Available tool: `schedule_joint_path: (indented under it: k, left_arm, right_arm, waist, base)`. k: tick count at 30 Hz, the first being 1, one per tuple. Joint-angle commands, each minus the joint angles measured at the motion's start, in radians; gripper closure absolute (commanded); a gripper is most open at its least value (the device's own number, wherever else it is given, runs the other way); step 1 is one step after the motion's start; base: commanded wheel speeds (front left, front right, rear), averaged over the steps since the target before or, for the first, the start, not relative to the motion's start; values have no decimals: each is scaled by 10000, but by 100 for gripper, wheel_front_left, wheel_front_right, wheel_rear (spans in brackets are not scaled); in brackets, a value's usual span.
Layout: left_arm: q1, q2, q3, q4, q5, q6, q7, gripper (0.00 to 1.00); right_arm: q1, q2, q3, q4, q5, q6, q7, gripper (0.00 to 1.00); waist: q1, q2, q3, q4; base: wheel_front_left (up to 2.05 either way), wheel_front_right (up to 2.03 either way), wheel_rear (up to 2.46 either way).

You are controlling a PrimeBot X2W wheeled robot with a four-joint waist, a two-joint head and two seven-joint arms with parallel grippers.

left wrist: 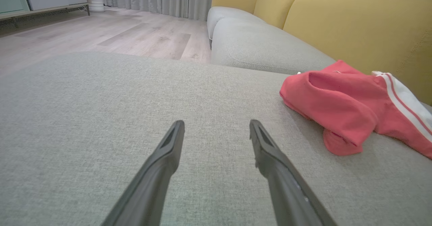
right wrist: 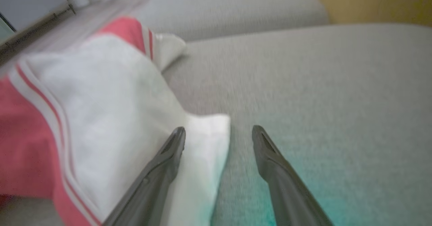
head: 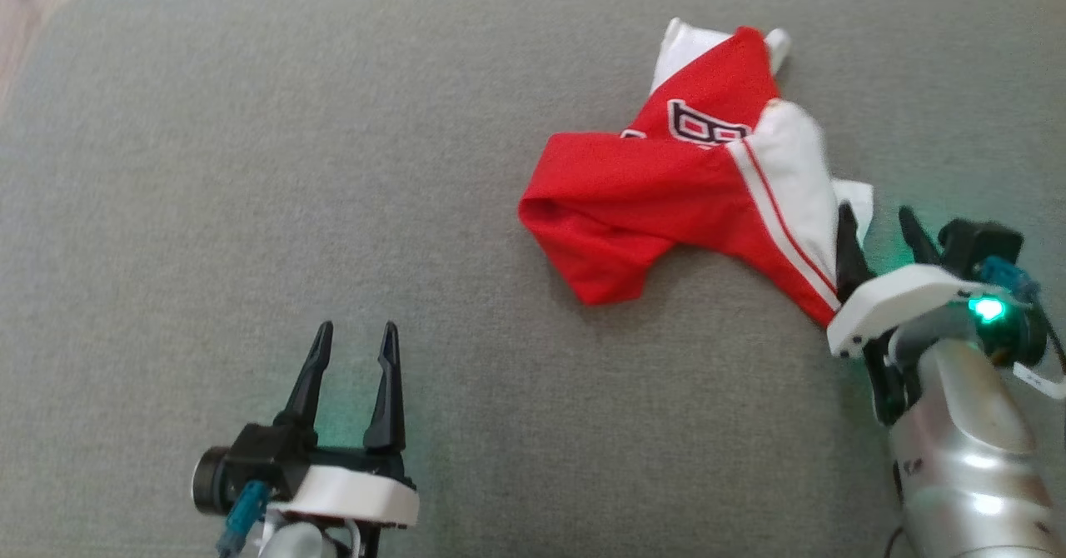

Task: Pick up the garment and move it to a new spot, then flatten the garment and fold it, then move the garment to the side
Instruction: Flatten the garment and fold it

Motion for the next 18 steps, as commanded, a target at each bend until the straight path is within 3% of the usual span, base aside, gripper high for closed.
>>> schedule_joint_path:
  k: [1,5,6,7,8,18]
  left_arm:
    - [-374,57,222,-262,-101,46,-51,0]
    - [-552,57,252,-245,-116,79,-51,0]
    - [-596,57,275,-254,-125,92,-51,0]
    - [-632,57,289,-259,-144,105,-51,0]
    - [-661,57,294,-263,-172,121,-51,0]
    - [-768,57,37,-295,-459,195,-51,0]
  right_arm:
    - [-341,-19,133,-119,-178,-9,45,0]
    - [-488,-7,-214,519,-703,-9,143,0]
    - [-509,-3,-285,638,-768,-9,116,20]
    - [-532,0,-340,747,-827,-9,71,73]
    - [-559,2,-383,836,-895,-9,10,100]
    - [-1675,-476,-382,699,-1176,-9,-869,100]
  waist:
    - [-2,0,173,164]
    - [-2,0,328,240]
    - [-2,0,348,241]
    - [-2,0,360,241]
    - [-2,0,369,237]
    - [-2,0,399,319]
  base:
    - [0,0,0]
    - [0,0,0]
    - [0,0,0]
    - [0,0,0]
    - [0,0,0]
    - [0,0,0]
